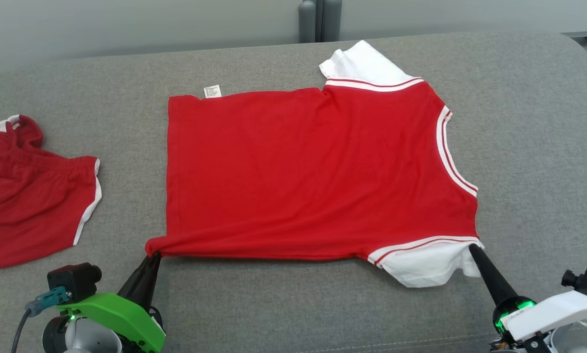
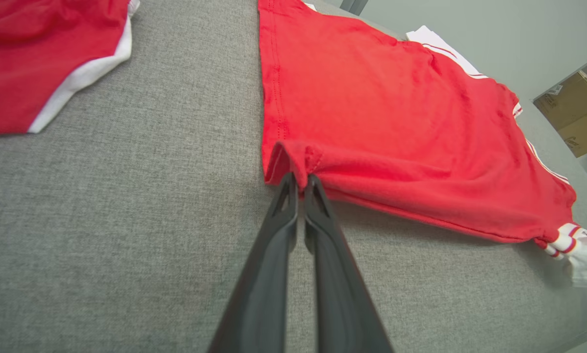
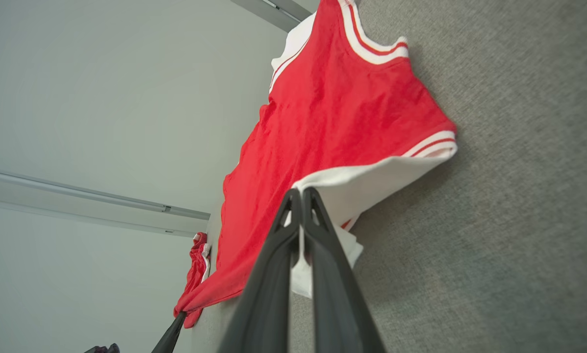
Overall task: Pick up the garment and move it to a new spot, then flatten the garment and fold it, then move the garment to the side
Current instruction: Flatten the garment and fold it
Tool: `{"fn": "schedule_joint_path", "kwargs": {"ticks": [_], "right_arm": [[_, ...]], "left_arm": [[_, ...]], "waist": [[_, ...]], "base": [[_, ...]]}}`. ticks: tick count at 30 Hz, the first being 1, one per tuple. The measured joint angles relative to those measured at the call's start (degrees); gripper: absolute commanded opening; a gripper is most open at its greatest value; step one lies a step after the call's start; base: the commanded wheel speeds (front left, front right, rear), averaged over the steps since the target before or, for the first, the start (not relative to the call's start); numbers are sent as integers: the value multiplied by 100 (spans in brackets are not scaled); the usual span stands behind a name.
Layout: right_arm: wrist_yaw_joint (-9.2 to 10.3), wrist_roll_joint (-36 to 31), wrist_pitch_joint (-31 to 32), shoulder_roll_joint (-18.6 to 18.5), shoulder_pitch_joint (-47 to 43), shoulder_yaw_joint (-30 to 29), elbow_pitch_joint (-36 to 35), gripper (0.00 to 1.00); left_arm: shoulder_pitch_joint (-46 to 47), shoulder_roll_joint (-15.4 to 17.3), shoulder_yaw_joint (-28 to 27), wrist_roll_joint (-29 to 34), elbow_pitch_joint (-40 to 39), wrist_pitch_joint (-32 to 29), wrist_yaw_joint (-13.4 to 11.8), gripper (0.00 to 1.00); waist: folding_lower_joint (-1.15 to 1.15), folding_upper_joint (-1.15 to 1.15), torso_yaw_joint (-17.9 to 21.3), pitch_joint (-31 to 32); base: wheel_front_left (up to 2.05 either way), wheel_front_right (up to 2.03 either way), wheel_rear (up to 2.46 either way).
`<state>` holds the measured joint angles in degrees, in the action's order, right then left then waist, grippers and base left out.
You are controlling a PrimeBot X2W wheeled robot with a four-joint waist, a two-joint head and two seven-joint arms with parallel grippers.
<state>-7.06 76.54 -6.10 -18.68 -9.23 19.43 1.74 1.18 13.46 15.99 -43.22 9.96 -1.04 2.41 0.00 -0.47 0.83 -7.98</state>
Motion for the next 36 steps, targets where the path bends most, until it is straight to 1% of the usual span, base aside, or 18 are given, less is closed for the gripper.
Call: {"fn": "schedule_joint_path", "kwargs": {"ticks": [4,10,14,20,23,26,32,36], "right_arm": [[0,186,-48,-127,-67,-113,-77,0],[0,493,-51,-131,-76,-226,-280,0],[0,577,-70,-133,-46,-278,-409,0],[0,579,-178,-212,257,-446,-454,0],[0,578,-194,-319,350,-542,-443,0],[0,572,-194,-355,505,-569,-420,0],[0,483,-225,-472,817,-578,-271,0],[0,428,-226,-479,996,-569,-55,0]], "left_arm": [[-2,0,-59,-23,-16,0,-18,0],[1,-1,-76,-59,-155,-1,-49,0],[54,-1,-79,-96,-267,-46,-59,0],[440,37,-59,-73,-400,-101,-59,0],[633,99,31,120,-457,-145,-59,0],[792,127,38,137,-452,-155,-59,0],[1006,140,24,137,-268,-209,-59,0],[1186,118,55,136,-102,-272,-59,0]], "waist": [[0,0,0,-12],[0,0,-3,-70],[0,0,4,-201],[0,0,23,-411],[0,0,21,-528],[0,0,13,-646],[0,0,-15,-846],[0,0,-35,-930]], "base": [[0,0,0],[0,0,0],[0,0,0],[0,0,0],[0,0,0],[0,0,0],[0,0,0],[0,0,0]]}}
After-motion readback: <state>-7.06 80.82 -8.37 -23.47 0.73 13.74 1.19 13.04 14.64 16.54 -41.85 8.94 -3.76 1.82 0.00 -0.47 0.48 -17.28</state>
